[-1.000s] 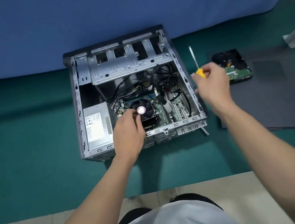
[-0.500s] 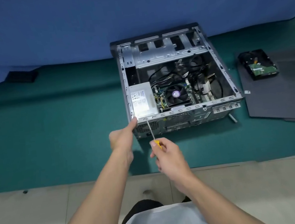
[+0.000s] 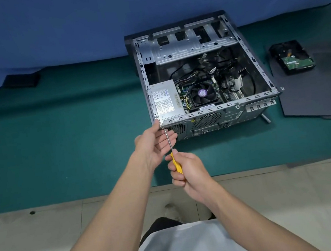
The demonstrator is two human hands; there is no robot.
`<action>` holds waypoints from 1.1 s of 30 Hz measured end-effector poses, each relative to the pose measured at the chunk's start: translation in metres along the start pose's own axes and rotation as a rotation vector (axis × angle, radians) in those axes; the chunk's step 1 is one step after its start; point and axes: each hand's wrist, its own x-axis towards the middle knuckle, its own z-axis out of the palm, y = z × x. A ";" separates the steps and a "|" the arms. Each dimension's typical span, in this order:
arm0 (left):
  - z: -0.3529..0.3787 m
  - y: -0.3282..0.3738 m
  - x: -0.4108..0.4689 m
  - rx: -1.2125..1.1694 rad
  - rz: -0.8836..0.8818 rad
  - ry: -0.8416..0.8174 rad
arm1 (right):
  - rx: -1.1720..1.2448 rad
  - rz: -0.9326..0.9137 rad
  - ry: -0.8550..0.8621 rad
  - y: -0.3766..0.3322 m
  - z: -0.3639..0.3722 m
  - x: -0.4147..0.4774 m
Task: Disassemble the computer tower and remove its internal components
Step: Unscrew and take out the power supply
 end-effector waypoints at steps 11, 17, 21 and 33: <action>0.002 -0.003 0.000 -0.015 0.049 0.069 | 0.171 0.060 -0.086 0.003 -0.007 0.004; 0.004 -0.003 0.000 -0.031 0.060 0.092 | 0.478 0.204 -0.238 0.006 -0.010 0.010; 0.003 -0.003 0.000 -0.003 0.067 0.099 | 0.670 0.281 -0.334 0.009 -0.012 0.012; 0.004 -0.003 0.000 0.009 0.070 0.099 | -0.854 -0.212 0.367 0.009 0.029 0.002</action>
